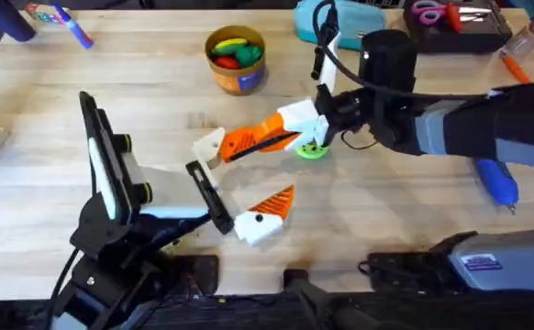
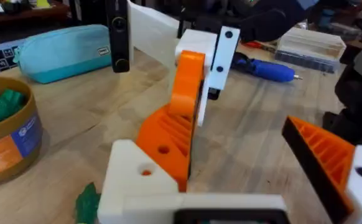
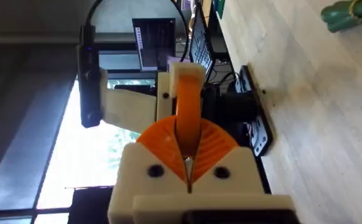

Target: Pick up the gripper from the table and insert it into the empty holder that is missing its gripper. Then pick up a screw, insert it into the mounting hole, and use the screwdriver to tighten it. Finally, clean up the table by picking up the vegetable and placing it into the bucket.

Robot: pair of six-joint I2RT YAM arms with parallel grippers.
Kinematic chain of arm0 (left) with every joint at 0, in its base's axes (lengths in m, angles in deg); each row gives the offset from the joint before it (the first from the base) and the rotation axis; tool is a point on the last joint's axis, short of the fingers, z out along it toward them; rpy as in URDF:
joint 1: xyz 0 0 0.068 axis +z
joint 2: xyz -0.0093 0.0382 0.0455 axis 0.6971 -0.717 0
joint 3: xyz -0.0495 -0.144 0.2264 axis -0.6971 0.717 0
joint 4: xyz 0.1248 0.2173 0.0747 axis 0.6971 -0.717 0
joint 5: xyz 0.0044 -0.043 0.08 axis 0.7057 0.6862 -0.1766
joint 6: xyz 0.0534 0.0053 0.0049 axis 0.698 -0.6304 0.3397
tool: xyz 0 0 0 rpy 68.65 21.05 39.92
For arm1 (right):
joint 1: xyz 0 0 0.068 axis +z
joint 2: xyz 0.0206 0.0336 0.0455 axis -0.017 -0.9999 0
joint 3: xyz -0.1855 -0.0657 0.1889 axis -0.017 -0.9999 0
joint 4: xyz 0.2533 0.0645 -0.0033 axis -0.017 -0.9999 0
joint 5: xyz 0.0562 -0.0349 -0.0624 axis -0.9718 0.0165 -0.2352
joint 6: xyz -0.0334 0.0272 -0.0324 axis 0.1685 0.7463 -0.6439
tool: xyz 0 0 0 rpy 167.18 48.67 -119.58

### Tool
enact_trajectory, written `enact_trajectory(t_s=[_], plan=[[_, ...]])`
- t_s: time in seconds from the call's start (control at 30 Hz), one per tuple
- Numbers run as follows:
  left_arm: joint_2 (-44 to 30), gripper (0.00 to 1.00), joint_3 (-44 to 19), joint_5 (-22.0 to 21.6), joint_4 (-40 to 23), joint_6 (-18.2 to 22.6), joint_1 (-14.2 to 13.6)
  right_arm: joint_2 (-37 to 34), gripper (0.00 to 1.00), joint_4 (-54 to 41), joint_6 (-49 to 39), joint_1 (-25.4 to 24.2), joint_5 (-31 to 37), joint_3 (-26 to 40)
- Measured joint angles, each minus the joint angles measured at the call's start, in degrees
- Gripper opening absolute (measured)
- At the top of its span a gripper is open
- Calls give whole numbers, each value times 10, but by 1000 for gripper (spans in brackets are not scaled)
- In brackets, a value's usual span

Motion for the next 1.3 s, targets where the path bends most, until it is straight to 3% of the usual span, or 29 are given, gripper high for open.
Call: enact_trajectory(t_s=[0.67,1.3], plan=[[0,992,0,-6,0,2,0,-1,10,13,-87,15,18,0],[0,992,0,-6,-1,-2,1,-1,12,19,-52,23,67,0]])
